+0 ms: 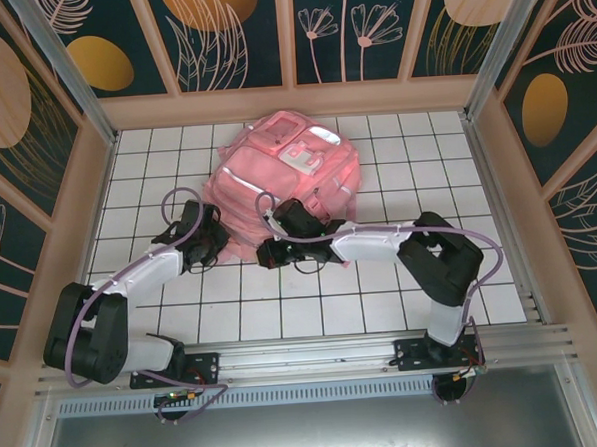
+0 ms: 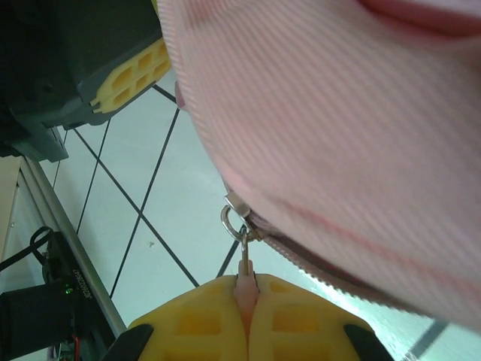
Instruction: Pack the student bag
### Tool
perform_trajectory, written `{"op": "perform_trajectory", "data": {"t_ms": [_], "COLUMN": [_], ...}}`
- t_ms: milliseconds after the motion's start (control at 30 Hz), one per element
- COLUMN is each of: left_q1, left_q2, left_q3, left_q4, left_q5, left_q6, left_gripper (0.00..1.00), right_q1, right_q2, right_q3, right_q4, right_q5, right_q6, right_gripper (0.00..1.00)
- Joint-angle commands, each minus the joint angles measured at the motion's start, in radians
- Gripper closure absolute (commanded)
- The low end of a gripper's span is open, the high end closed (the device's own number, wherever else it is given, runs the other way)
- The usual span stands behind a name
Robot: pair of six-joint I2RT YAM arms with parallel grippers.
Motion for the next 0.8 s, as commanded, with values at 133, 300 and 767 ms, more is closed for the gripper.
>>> {"op": "perform_trajectory", "data": {"t_ms": [133, 300, 767], "left_q1": [0.01, 0.009, 0.01], "left_q2": [-0.002, -0.004, -0.031], "left_q3": [0.025, 0.028, 0.015], "left_q4": [0.008, 0.002, -0.003], "left_q5": [-0.089, -0.091, -0.077], "left_q6": [0.022, 0.022, 0.023], "left_gripper": [1.0, 1.0, 1.0], "right_q1": [-0.061, -0.146, -0.321], "right_q2": [-0.135, -0.215, -0.227], "right_q3": [-0.141, -0.208, -0.211], "right_q4": [-0.142, -0.174, -0.271], "right_q5": [0.081, 0.104, 0.306], "right_q6": [-0.028, -0.049, -0.059], "right_gripper": [1.0, 1.0, 1.0]}}
